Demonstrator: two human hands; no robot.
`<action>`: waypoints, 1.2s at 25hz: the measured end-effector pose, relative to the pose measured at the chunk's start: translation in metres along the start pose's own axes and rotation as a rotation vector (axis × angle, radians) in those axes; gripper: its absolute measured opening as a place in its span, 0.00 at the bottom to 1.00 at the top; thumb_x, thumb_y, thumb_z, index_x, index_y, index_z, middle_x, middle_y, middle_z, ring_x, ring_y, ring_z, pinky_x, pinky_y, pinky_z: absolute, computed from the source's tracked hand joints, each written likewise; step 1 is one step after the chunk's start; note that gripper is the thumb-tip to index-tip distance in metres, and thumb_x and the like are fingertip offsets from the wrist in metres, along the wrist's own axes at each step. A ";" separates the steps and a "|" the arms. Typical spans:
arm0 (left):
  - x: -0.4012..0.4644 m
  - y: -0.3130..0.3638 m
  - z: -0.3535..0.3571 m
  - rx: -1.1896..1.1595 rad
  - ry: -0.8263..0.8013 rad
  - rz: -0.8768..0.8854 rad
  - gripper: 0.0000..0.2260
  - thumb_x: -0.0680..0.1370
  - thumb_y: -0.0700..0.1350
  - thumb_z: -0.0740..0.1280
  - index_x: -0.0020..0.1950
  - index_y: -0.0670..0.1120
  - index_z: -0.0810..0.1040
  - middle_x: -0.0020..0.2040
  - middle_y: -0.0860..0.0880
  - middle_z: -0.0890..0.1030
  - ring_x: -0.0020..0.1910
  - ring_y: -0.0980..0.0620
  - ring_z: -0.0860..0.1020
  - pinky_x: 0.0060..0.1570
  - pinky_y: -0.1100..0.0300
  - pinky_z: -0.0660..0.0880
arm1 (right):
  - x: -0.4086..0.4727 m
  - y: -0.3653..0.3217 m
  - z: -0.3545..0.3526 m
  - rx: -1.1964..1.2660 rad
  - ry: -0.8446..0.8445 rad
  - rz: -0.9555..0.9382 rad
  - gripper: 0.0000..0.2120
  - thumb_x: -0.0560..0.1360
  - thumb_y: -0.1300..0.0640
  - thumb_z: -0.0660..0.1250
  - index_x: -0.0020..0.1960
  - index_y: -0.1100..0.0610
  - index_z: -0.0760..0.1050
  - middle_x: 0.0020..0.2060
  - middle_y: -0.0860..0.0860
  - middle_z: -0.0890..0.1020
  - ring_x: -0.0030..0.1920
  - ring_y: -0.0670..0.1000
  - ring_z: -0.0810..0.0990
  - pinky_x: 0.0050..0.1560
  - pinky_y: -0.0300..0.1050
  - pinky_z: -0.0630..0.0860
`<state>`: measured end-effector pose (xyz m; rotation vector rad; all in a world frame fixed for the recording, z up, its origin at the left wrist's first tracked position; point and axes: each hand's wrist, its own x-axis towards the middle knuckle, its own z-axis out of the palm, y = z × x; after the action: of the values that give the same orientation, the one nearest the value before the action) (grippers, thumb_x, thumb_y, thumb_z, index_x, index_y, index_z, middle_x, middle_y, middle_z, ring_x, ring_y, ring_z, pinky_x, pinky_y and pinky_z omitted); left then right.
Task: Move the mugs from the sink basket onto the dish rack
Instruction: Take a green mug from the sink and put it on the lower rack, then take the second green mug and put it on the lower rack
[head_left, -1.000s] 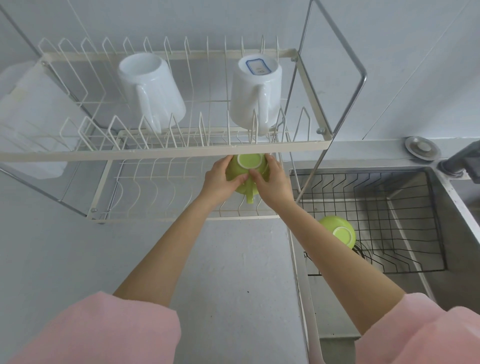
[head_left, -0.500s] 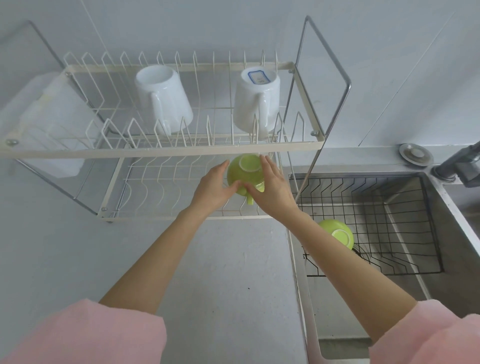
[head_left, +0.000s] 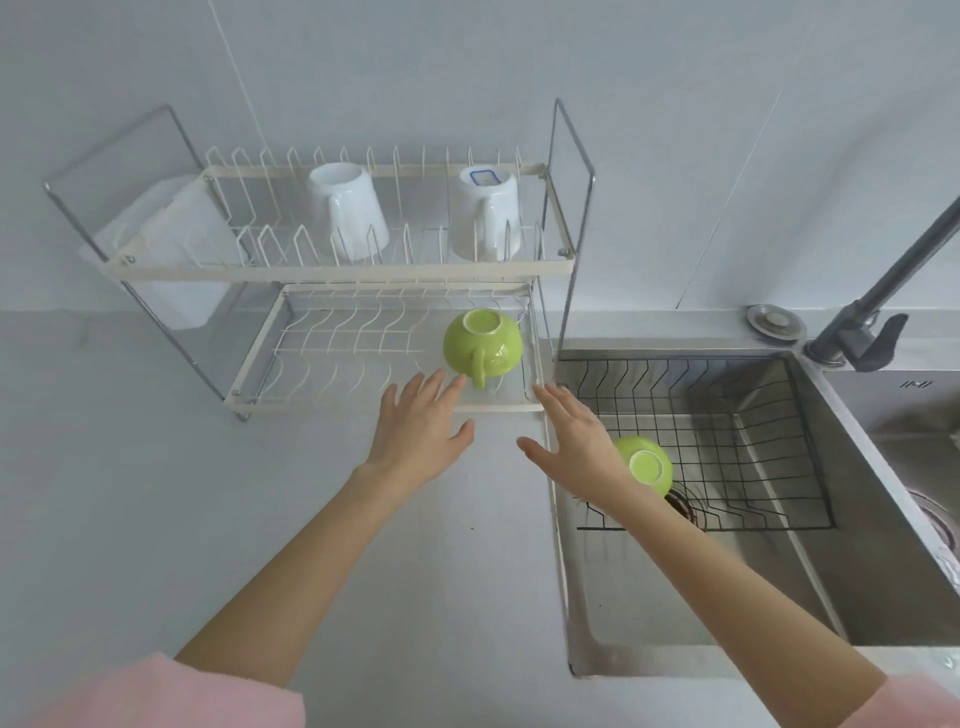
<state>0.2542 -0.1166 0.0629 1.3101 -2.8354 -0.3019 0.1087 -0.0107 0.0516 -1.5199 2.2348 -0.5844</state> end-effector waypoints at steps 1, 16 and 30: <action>-0.005 0.006 0.002 0.009 0.002 -0.002 0.26 0.78 0.53 0.55 0.74 0.49 0.54 0.76 0.45 0.58 0.75 0.46 0.54 0.73 0.47 0.50 | -0.006 0.007 -0.002 -0.017 0.002 0.002 0.31 0.76 0.50 0.61 0.75 0.55 0.53 0.76 0.53 0.57 0.77 0.53 0.52 0.75 0.48 0.51; -0.012 0.156 0.052 -0.128 -0.097 0.040 0.24 0.78 0.52 0.54 0.73 0.48 0.56 0.76 0.45 0.59 0.75 0.47 0.56 0.73 0.48 0.53 | -0.067 0.141 -0.055 0.032 -0.055 0.164 0.29 0.76 0.50 0.61 0.73 0.58 0.57 0.74 0.54 0.61 0.76 0.54 0.55 0.74 0.47 0.52; 0.047 0.211 0.097 -0.441 -0.307 -0.136 0.27 0.77 0.52 0.59 0.73 0.45 0.56 0.75 0.46 0.61 0.73 0.47 0.62 0.68 0.51 0.63 | -0.032 0.209 -0.062 0.252 -0.107 0.308 0.27 0.77 0.53 0.61 0.72 0.57 0.59 0.72 0.53 0.65 0.71 0.53 0.64 0.68 0.44 0.62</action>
<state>0.0562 -0.0022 0.0012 1.4521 -2.6647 -1.1451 -0.0758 0.0960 -0.0046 -1.0352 2.1603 -0.6427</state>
